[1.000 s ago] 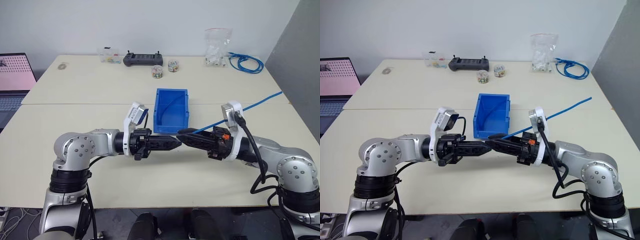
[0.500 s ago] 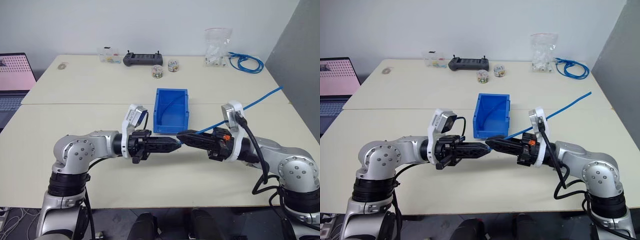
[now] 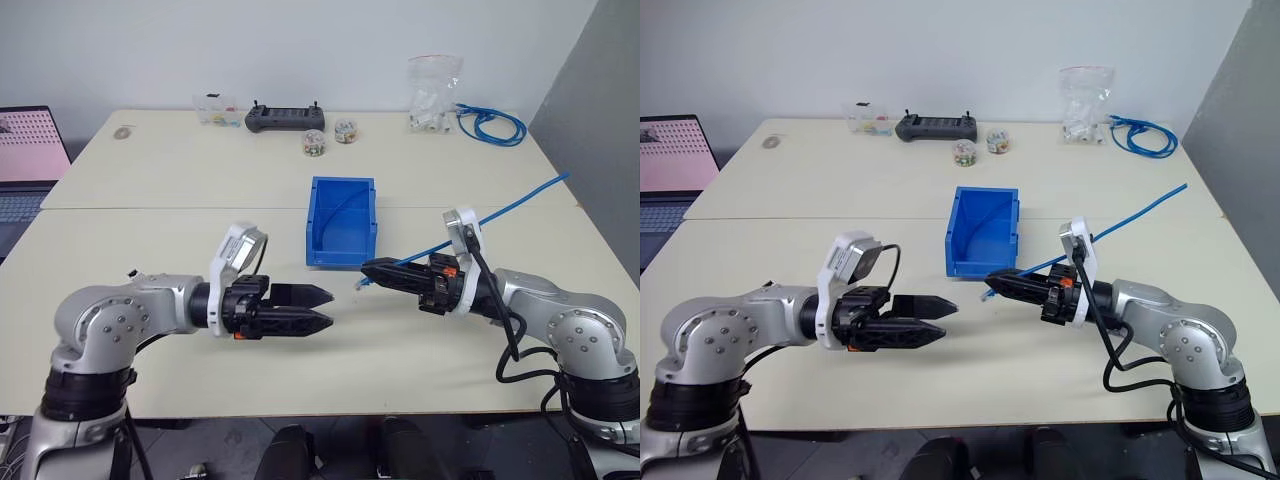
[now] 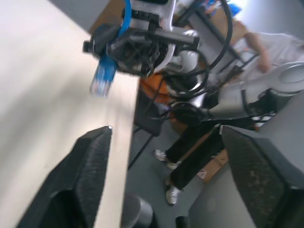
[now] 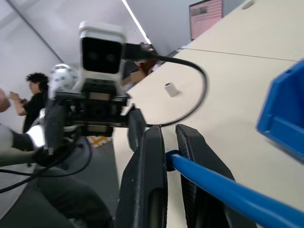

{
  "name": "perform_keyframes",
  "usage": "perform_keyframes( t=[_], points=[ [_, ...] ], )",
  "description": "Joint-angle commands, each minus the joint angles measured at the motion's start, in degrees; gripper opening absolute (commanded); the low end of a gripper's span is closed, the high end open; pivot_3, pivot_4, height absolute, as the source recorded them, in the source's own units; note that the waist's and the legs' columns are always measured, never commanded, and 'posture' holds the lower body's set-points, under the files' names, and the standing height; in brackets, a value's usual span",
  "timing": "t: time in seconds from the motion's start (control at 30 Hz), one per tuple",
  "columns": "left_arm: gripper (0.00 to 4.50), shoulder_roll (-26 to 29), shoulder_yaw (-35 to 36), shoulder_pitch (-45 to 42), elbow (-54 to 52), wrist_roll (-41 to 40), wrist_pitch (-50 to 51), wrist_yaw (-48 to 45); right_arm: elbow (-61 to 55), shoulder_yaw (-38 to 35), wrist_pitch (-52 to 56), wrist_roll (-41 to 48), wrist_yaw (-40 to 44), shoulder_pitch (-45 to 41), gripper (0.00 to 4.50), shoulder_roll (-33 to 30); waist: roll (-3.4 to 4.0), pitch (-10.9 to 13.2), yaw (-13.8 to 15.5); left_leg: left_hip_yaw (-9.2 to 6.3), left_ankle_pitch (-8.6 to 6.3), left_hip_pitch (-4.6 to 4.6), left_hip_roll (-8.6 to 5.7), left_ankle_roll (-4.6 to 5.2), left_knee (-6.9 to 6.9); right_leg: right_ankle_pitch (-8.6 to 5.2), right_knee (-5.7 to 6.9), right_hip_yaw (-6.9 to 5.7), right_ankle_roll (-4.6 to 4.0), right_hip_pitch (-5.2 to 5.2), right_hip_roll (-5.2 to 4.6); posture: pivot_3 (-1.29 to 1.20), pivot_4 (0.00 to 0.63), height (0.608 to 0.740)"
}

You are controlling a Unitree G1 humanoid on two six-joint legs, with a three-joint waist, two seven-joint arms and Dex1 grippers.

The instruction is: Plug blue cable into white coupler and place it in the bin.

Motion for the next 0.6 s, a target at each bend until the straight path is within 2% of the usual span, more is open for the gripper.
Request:
perform_keyframes(
  t=[0.03, 0.17, 0.23, 0.33, 0.47, 0.6],
  points=[
    [4.5, -1.85, 2.35, 6.85, -6.14, 9.16, -9.77, 8.81, 0.09, -0.1, -2.22, -2.68, 2.56, -1.02, 0.09, -0.18, 0.0, 0.0, 0.04, 0.01, 0.0, 0.0, 0.0, 0.0, -0.01, 0.0, 0.0, 0.02, 0.0, 0.0, 0.0, 0.0, 0.15, 0.74],
    [4.5, -10.44, 4.0, 16.46, -10.73, 20.77, -20.48, 24.19, 0.98, 0.79, -2.9, -4.91, 3.99, -0.84, 0.09, 0.6, 0.02, -0.01, 0.19, 0.06, 0.0, -0.03, 0.01, 0.0, -0.06, 0.13, -0.14, 0.07, -0.22, 0.0, -0.04, 0.0, 0.15, 0.74],
    [4.5, -16.71, 5.05, 20.25, -10.88, 28.04, -24.53, 35.59, 1.48, 1.32, -3.05, -5.87, 4.7, -0.9, 0.09, 1.06, 0.03, -0.01, 0.39, 0.03, 0.0, -0.07, 0.02, -0.01, -0.03, 0.17, -0.17, 0.04, -0.26, -0.01, -0.05, 0.0, 0.15, 0.74],
    [4.5, -22.26, 4.52, 25.89, -12.2, 39.35, -29.65, 47.83, 2.16, 1.57, -2.36, -5.73, 5.19, -1.23, 0.09, 2.02, 0.0, -0.01, 0.69, 0.05, -0.01, -0.05, 0.0, 0.0, -0.02, 0.19, -0.22, 0.05, -0.25, 0.04, -0.07, 0.0, 0.15, 0.74],
    [4.5, -26.22, 7.34, 26.33, -9.62, 46.47, -32.45, 57.58, 2.62, 1.94, -1.5, -5.75, 6.02, -1.97, 0.09, 2.71, 0.0, -0.01, 1.42, 0.05, -0.01, -0.06, 0.0, 0.0, -0.01, 0.18, -0.22, 0.01, -0.24, 0.04, -0.06, 0.0, 0.15, 0.74],
    [4.5, -28.74, 11.01, 23.66, -5.85, 49.14, -33.16, 63.34, 3.23, 2.34, -1.28, -6.57, 6.41, -2.93, 0.09, 3.42, -0.01, -0.02, 1.57, 0.05, -0.01, -0.06, -0.01, 0.0, 0.0, 0.19, -0.22, -0.04, -0.23, 0.05, -0.06, 0.0, 0.15, 0.74]
  ],
)
